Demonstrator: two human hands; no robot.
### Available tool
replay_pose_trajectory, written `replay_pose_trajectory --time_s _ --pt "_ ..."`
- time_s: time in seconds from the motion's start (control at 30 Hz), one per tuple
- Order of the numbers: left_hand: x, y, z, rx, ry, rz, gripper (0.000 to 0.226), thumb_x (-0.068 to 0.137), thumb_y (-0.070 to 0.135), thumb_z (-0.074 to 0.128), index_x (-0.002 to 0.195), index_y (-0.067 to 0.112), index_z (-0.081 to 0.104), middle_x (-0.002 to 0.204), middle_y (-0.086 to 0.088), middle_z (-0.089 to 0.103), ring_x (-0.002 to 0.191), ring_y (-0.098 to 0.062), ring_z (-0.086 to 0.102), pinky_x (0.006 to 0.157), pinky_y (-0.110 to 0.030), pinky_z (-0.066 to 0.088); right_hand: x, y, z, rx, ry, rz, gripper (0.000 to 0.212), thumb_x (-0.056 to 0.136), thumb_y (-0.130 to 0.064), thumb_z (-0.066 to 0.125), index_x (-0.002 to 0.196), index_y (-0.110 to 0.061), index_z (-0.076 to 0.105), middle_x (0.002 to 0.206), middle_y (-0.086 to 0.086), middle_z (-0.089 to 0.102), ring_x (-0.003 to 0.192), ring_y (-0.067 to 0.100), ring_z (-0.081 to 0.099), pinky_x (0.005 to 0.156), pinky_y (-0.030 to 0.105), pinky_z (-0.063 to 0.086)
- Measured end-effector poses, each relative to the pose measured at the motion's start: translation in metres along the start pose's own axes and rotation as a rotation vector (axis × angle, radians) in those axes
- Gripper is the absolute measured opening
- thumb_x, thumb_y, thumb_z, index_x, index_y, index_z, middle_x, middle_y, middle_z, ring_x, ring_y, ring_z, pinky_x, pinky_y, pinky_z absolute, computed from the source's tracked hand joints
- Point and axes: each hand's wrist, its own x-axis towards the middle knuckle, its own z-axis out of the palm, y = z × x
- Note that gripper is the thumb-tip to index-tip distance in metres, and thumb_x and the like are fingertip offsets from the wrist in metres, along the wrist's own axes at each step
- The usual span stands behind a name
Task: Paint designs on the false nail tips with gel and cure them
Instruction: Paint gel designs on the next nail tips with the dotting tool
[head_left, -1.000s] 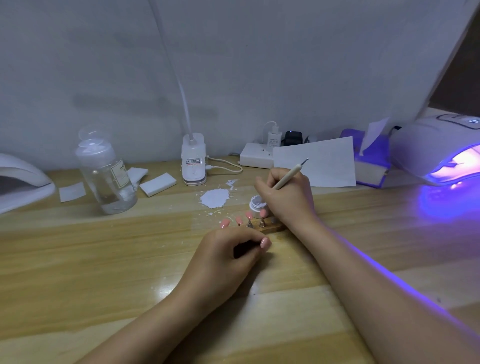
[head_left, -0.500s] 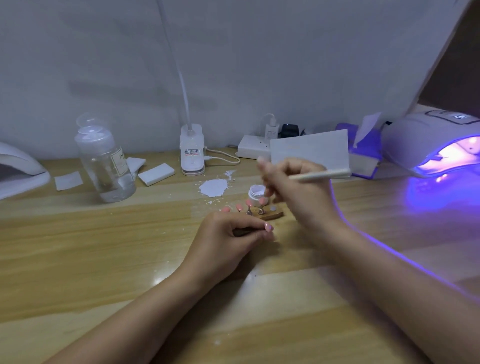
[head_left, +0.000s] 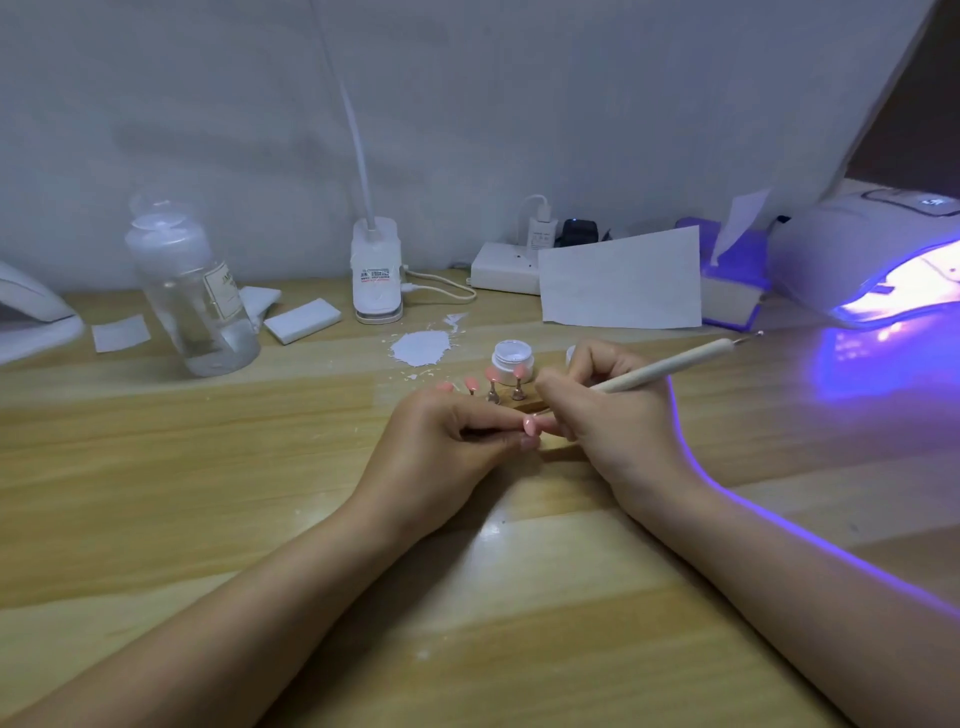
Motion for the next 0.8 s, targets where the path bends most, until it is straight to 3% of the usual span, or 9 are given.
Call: replay_pose_trajectory --time_s 0.1,0.2,0.3,0.43,0.57,0.7,0.8 --pt "-0.0007 0.0016 0.0004 -0.013 0.007 -0.005 0.027 0.074 0.007 0.073 0.087 0.03 0.071 0.07 0.021 0.068 0.058 0.012 0.042 0.06 -0.005 0.035 0.0005 0.0007 0.0008 -0.006 -0.013 -0.005 0.045 0.077 0.007 0.059 0.046 -0.012 0.033 0.034 -0.006 0.033 0.034 0.014 0.055 0.044 0.023 0.048" --pt "-0.001 0.0018 0.0006 -0.013 0.019 -0.014 0.031 0.074 0.006 0.073 0.088 0.034 0.07 0.074 0.006 0.072 0.063 0.002 0.044 0.063 -0.012 0.038 0.0009 0.0019 0.0013 -0.002 -0.026 0.0 0.051 0.079 0.006 0.062 0.042 -0.016 0.035 0.033 -0.006 0.035 0.034 0.013 0.055 0.042 0.021 0.046" --pt "-0.0009 0.003 0.0005 0.0 0.01 -0.013 0.035 0.075 0.006 0.072 0.089 0.037 0.068 0.078 0.014 0.071 0.065 0.0 0.048 0.063 -0.023 0.043 0.0009 0.0035 0.0006 -0.023 -0.04 -0.008 0.055 0.079 0.005 0.063 0.038 -0.021 0.038 0.032 -0.007 0.037 0.035 0.013 0.055 0.042 0.02 0.046" --pt "-0.0011 0.0033 0.0001 0.003 0.003 -0.017 0.027 0.074 0.005 0.072 0.089 0.028 0.069 0.078 0.025 0.065 0.062 0.013 0.047 0.06 -0.011 0.04 0.0007 0.0044 0.0006 -0.057 -0.054 -0.022 0.054 0.079 0.005 0.062 0.037 -0.021 0.04 0.031 -0.007 0.041 0.036 0.012 0.056 0.043 0.016 0.045" --pt "-0.0012 0.0025 0.0002 0.006 0.009 -0.015 0.034 0.075 0.007 0.072 0.089 0.037 0.068 0.077 0.018 0.069 0.066 0.0 0.047 0.063 -0.025 0.043 0.0007 0.0043 0.0009 -0.061 -0.055 -0.023 0.053 0.079 0.004 0.062 0.037 -0.02 0.041 0.031 -0.006 0.042 0.035 0.011 0.056 0.042 0.016 0.045" --pt "-0.001 0.0013 0.0007 0.005 0.002 -0.019 0.022 0.075 0.006 0.072 0.087 0.024 0.073 0.078 0.021 0.066 0.062 0.01 0.042 0.059 -0.015 0.038 -0.0002 0.0044 0.0006 -0.084 -0.051 -0.029 0.052 0.079 0.003 0.062 0.037 -0.02 0.041 0.031 -0.006 0.043 0.036 0.01 0.055 0.044 0.017 0.046" --pt "-0.0009 0.001 0.0009 0.004 0.003 -0.02 0.022 0.075 0.006 0.072 0.088 0.024 0.072 0.08 0.02 0.067 0.065 0.005 0.046 0.062 -0.02 0.041 -0.0002 0.0036 0.001 -0.094 -0.049 -0.028 0.051 0.078 0.003 0.062 0.037 -0.02 0.041 0.031 -0.007 0.043 0.038 0.012 0.056 0.044 0.017 0.045"
